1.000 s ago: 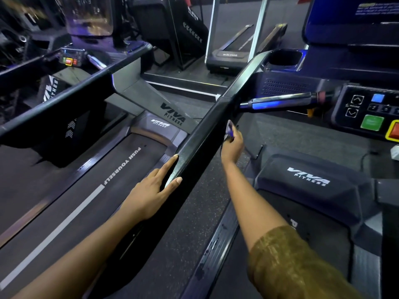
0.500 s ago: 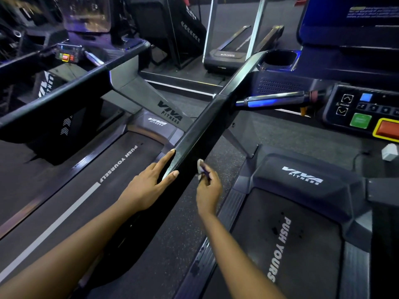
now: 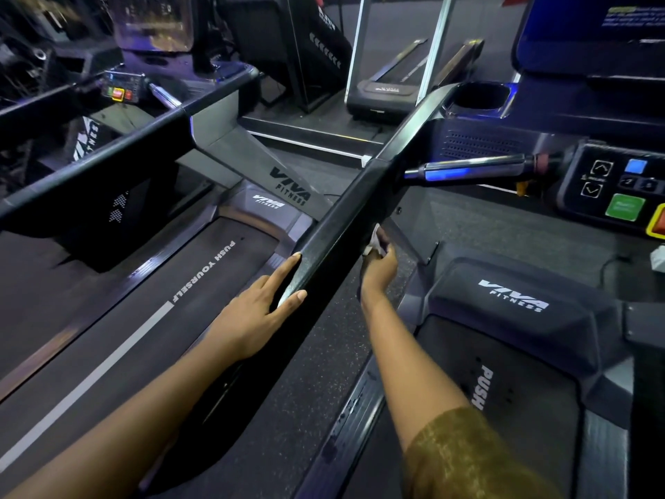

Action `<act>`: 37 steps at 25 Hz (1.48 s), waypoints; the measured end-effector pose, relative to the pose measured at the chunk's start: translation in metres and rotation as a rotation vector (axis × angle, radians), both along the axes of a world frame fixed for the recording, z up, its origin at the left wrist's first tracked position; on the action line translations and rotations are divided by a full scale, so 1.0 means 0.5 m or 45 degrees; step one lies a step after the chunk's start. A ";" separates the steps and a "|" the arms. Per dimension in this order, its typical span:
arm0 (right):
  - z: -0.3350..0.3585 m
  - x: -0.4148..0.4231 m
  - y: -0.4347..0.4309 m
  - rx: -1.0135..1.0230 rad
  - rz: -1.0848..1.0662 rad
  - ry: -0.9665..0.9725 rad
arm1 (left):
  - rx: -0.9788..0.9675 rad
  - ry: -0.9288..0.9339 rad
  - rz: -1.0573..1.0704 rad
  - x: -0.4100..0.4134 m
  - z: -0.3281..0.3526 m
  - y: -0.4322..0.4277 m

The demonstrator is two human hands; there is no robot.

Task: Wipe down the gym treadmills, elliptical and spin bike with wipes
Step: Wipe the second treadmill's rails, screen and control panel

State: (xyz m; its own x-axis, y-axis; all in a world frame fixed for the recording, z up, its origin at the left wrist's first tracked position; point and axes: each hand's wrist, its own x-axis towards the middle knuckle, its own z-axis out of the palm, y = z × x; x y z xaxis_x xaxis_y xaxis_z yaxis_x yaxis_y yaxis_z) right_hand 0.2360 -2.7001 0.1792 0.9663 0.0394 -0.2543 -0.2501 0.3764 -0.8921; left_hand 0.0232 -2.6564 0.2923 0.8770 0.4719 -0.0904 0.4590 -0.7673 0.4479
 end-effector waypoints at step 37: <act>-0.002 -0.084 -0.049 -0.335 0.161 -0.099 | -0.037 0.003 -0.018 0.002 -0.002 0.006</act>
